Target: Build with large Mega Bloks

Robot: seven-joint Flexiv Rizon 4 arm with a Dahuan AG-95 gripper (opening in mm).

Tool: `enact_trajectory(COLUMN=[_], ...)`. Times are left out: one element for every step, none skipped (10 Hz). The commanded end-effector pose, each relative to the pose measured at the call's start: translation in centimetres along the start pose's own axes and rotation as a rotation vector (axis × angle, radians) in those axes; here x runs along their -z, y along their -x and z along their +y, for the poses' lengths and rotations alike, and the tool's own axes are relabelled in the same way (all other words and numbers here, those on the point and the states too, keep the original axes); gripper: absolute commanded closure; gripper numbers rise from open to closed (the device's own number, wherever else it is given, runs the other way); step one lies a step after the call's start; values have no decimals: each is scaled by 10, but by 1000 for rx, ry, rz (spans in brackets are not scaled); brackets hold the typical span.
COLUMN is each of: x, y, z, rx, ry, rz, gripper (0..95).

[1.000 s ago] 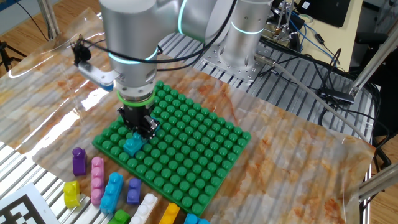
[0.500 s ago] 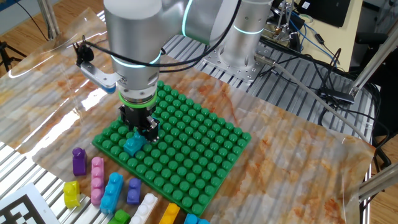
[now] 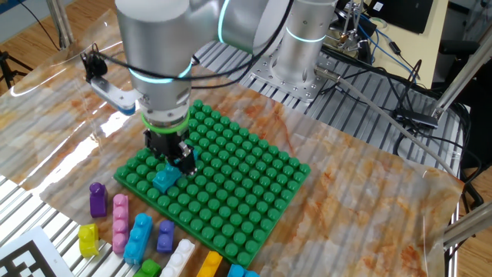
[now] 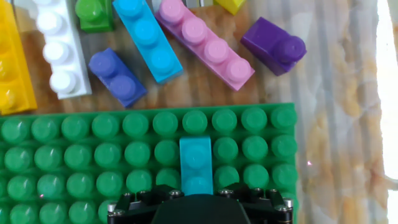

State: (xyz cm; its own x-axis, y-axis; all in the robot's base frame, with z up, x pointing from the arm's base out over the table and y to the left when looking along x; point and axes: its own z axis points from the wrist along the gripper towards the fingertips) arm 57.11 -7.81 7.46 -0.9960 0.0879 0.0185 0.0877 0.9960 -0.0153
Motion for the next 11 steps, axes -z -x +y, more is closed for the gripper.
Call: enact_trajectory(x=[13,18,20,20,21,25,26,24,21,18,16], y=[-2,-3,-3,-3,-3,-4,-4,-4,-3,-2,-2], z=[-2,-3,-4,-4,-4,-5,-5,-5,-4,-3,-2], rx=[19,48,54,56,56,62,64,66,64,62,60], ry=[20,22,22,23,23,30,34,35,35,38,39], rz=[13,13,13,9,5,8,7,4,3,4,4], gripper=[760,950,950,950,950,950,950,950,950,950,950])
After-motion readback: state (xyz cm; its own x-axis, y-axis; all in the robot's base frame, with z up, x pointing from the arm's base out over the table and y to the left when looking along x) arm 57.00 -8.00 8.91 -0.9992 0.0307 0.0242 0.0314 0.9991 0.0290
